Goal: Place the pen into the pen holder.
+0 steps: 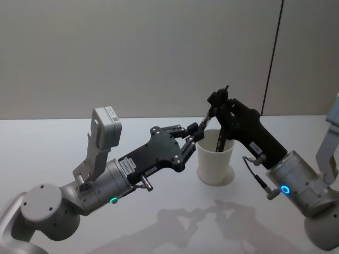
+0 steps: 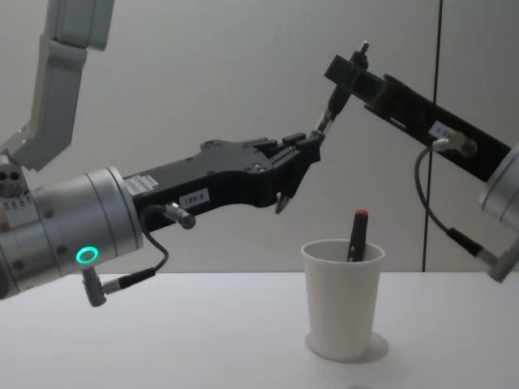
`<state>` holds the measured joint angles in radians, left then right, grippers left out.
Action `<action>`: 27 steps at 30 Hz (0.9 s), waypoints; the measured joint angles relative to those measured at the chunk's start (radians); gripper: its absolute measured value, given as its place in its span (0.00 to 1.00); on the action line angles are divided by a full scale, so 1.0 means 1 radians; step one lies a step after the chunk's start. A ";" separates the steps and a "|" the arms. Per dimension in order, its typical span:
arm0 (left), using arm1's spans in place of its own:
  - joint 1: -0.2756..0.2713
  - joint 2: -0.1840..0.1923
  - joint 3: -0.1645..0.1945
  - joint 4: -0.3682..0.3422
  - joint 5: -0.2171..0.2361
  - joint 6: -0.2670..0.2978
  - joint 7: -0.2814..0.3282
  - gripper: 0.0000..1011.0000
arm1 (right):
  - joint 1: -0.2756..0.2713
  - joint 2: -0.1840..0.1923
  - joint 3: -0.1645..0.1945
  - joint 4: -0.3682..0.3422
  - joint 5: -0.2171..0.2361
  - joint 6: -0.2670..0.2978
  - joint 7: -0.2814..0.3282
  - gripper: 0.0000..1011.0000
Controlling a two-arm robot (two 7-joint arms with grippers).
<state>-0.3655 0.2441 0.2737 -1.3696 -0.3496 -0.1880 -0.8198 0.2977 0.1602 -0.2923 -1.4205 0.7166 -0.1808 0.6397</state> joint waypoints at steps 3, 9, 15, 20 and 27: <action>0.000 0.000 0.000 0.000 0.000 0.000 0.000 0.13 | 0.000 0.001 0.000 -0.002 0.000 0.000 -0.001 0.15; 0.000 0.001 0.000 0.000 0.002 0.000 -0.002 0.25 | 0.000 0.002 0.000 -0.007 0.000 -0.002 -0.006 0.15; 0.000 0.000 0.000 0.000 0.002 0.000 -0.002 0.47 | 0.000 0.004 -0.001 -0.012 0.001 -0.004 -0.005 0.15; 0.000 0.000 0.000 0.000 0.002 0.001 -0.002 0.59 | 0.000 0.005 -0.002 -0.015 0.002 -0.005 -0.003 0.15; 0.000 0.000 0.000 0.000 0.002 0.001 -0.002 0.81 | -0.001 0.008 -0.003 -0.020 0.005 -0.010 0.001 0.15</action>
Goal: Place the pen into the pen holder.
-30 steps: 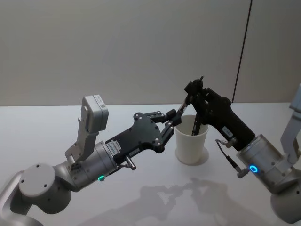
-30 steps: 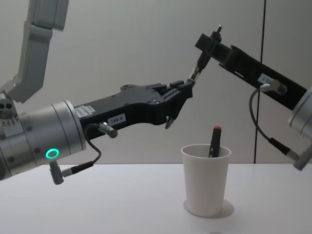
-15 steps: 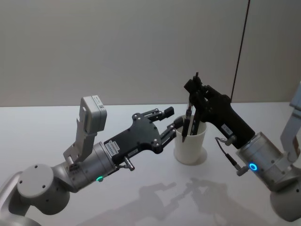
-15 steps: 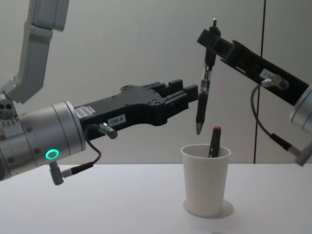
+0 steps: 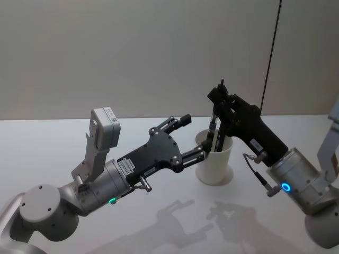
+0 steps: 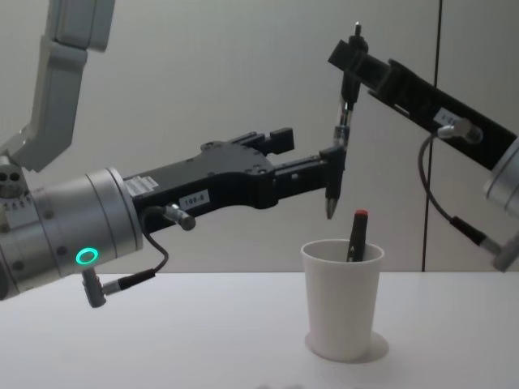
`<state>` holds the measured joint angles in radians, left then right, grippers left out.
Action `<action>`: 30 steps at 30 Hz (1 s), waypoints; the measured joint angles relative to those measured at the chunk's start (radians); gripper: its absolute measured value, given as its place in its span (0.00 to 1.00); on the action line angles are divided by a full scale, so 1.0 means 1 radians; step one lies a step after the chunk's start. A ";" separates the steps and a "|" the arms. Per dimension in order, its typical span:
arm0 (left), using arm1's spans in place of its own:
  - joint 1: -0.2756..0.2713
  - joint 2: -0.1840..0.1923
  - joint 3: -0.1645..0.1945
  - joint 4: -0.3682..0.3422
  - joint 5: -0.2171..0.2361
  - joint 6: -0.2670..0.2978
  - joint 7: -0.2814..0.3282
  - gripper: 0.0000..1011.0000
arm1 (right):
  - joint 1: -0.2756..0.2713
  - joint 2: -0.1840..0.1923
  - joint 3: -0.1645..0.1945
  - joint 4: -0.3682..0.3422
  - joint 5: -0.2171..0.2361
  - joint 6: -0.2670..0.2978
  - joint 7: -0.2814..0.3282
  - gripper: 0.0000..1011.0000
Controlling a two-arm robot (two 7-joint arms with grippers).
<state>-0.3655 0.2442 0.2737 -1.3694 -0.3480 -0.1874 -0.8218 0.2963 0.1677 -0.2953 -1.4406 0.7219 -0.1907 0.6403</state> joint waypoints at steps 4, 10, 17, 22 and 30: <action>0.000 0.000 0.000 0.000 0.000 0.000 0.000 0.92 | -0.001 0.002 0.000 -0.004 0.002 -0.003 0.001 0.15; 0.000 0.000 0.000 0.000 0.000 0.000 0.000 0.99 | -0.004 0.005 0.000 -0.009 0.002 -0.007 -0.001 0.15; 0.000 0.000 0.000 0.000 0.000 0.000 0.000 0.99 | -0.009 0.011 0.000 -0.019 -0.025 -0.023 -0.021 0.15; 0.000 0.000 0.000 0.000 0.000 0.000 0.001 0.99 | -0.013 0.017 0.001 -0.029 -0.067 -0.041 -0.053 0.15; 0.000 0.000 0.000 0.000 0.000 0.000 0.001 0.99 | -0.018 0.025 0.005 -0.040 -0.169 -0.088 -0.128 0.15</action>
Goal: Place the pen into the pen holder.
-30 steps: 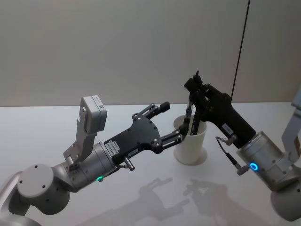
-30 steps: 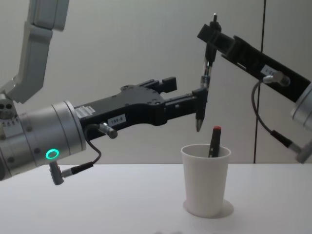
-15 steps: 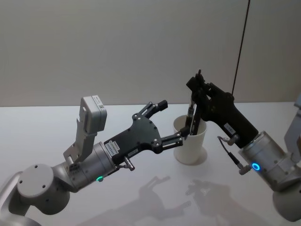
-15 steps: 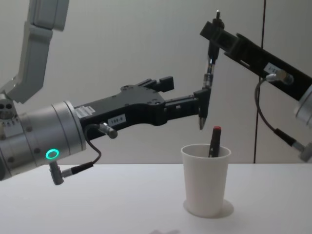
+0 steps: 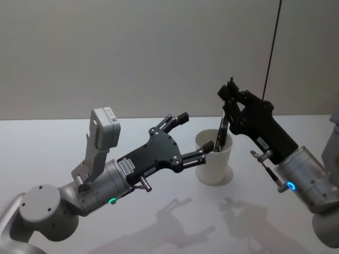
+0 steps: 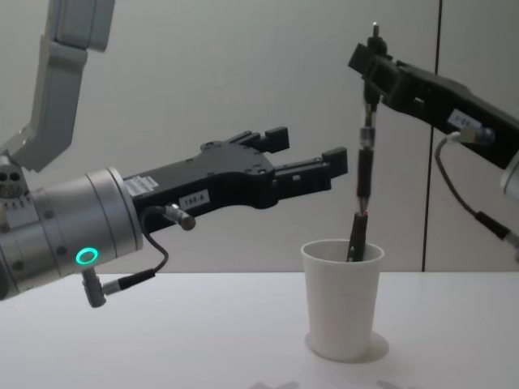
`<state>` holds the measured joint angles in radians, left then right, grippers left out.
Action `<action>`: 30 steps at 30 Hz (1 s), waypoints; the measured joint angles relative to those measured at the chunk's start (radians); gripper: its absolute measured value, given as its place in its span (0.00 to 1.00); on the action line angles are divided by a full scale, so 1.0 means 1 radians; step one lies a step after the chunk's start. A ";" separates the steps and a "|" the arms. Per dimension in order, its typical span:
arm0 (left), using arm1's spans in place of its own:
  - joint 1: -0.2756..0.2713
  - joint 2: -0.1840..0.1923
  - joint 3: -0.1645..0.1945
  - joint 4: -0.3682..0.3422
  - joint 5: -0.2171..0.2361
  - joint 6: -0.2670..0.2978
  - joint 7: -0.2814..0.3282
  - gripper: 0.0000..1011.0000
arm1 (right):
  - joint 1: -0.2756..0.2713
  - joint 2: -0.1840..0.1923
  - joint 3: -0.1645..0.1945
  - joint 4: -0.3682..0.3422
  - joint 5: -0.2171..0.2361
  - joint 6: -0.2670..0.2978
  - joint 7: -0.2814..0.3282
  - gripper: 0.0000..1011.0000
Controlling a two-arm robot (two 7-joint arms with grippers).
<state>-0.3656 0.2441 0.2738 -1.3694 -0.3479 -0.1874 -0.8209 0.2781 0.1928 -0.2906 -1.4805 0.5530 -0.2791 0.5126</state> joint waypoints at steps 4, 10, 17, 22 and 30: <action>0.000 0.000 0.000 0.000 0.000 0.000 0.000 0.99 | 0.003 0.002 0.003 0.004 -0.048 -0.028 -0.030 0.15; 0.000 0.000 0.000 0.000 0.000 0.000 0.000 0.99 | 0.020 -0.002 0.006 0.029 -0.109 -0.071 -0.062 0.15; 0.000 0.000 0.000 0.000 0.000 0.000 0.000 0.99 | 0.050 -0.013 0.008 0.074 -0.155 -0.111 -0.079 0.15; 0.000 0.000 0.000 0.000 0.000 0.000 0.000 0.99 | 0.073 -0.022 0.009 0.109 -0.183 -0.135 -0.083 0.15; 0.000 0.000 0.000 0.000 0.000 0.000 0.000 0.99 | 0.117 -0.039 0.010 0.177 -0.237 -0.170 -0.089 0.15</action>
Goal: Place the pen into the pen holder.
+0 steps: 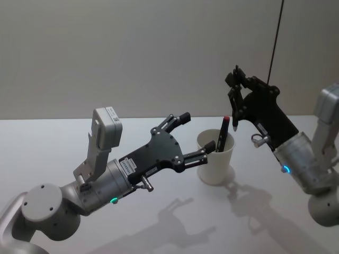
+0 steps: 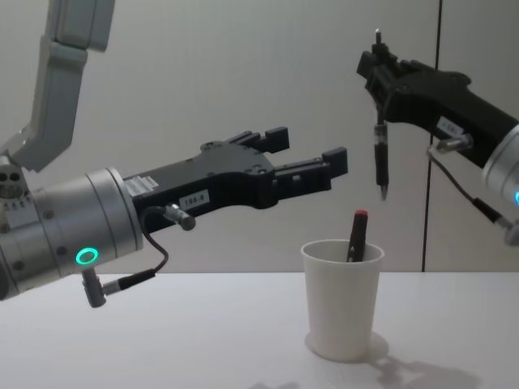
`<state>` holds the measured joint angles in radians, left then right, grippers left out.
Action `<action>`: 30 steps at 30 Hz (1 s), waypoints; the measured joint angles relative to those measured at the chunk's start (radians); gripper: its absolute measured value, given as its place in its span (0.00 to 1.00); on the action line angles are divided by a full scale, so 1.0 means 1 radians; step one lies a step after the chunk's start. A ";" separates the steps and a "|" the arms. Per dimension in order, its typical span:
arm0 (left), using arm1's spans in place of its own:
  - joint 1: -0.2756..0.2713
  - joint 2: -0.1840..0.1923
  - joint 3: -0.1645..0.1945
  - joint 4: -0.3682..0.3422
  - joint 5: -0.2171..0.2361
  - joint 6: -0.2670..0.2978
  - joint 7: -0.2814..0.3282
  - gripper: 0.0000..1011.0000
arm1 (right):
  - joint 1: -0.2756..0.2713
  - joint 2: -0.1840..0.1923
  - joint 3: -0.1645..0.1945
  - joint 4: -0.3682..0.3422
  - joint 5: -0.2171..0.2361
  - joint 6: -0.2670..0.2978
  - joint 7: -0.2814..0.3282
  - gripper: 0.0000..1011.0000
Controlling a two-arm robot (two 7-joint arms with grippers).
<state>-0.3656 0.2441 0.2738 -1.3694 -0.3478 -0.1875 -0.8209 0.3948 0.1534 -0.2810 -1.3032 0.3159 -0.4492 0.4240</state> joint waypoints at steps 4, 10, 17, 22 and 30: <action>0.000 0.000 0.000 0.000 0.000 0.000 0.000 0.99 | 0.027 -0.011 -0.001 0.045 -0.025 -0.019 0.000 0.15; 0.000 0.000 0.000 0.000 0.000 0.000 0.000 0.99 | 0.061 -0.025 -0.003 0.105 -0.044 -0.039 0.008 0.15; 0.000 0.000 0.000 0.000 0.000 0.000 0.000 0.99 | 0.103 -0.044 -0.006 0.186 -0.051 -0.059 0.031 0.15; 0.000 0.000 0.000 0.000 0.000 0.000 0.000 0.99 | 0.132 -0.057 -0.011 0.247 -0.051 -0.070 0.051 0.27; 0.000 0.000 0.000 0.000 0.000 0.000 0.000 0.99 | 0.162 -0.073 -0.016 0.312 -0.045 -0.086 0.074 0.48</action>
<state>-0.3655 0.2442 0.2737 -1.3694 -0.3479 -0.1874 -0.8209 0.5571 0.0807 -0.2971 -0.9911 0.2705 -0.5350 0.4977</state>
